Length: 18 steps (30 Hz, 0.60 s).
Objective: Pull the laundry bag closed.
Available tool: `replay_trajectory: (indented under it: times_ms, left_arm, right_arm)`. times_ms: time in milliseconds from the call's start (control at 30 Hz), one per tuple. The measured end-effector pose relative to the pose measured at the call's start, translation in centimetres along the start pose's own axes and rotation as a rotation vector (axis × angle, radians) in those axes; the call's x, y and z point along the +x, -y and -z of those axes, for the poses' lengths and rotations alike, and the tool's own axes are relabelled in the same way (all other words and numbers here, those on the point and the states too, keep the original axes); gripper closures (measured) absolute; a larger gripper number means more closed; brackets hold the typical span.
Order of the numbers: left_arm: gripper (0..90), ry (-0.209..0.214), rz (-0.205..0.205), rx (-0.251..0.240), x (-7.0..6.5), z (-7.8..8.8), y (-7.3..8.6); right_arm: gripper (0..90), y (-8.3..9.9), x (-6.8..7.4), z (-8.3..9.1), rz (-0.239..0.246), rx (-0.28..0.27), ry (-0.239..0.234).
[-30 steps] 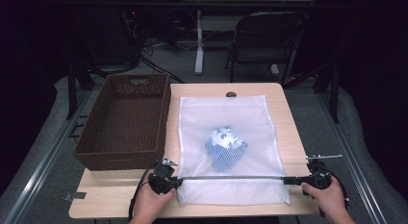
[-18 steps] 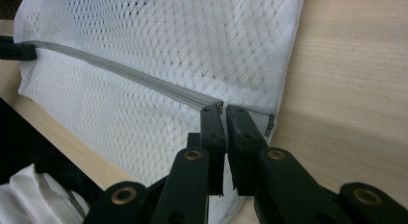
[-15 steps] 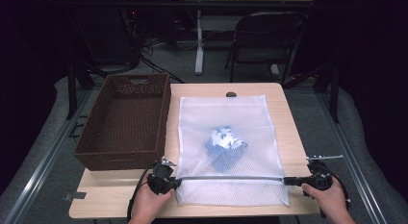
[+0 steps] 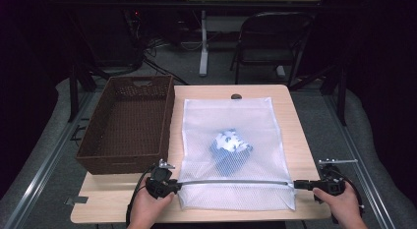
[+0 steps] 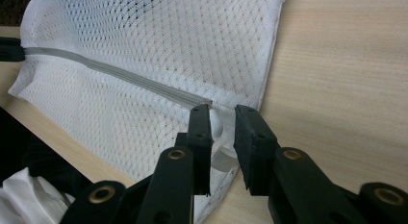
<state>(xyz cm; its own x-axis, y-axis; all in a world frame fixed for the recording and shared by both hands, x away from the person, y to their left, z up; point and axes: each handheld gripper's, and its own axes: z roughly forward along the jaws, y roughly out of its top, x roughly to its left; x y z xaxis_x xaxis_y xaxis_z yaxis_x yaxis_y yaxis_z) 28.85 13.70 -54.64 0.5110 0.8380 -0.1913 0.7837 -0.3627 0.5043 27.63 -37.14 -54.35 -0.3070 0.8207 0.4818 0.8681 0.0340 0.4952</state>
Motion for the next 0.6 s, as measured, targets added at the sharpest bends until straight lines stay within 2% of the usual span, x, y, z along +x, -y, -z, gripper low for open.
replay_trajectory:
  times_ms: [300,333,500,567,600]
  left_arm:
    - [65.8,-0.011,0.028,-0.076,0.6,1.8,-0.1]
    - [65.4,-0.010,0.022,-0.078,0.7,2.0,-0.2]
    - [64.1,-0.014,0.005,-0.107,0.5,2.4,-0.5]
    - [62.2,-0.019,-0.010,-0.111,0.4,2.6,-0.7]
    - [62.2,-0.021,-0.016,-0.114,0.4,2.7,-0.8]
  right_arm:
    - [72.6,-0.3,0.6,0.4,0.033,-0.022,0.023]
    - [72.4,-0.4,0.8,0.5,0.051,-0.027,0.029]
    - [70.3,-0.6,1.3,0.5,0.081,-0.041,0.037]
    - [67.5,-0.7,1.9,0.5,0.122,-0.054,0.059]
    - [67.5,-0.7,1.9,0.5,0.122,-0.054,0.059]
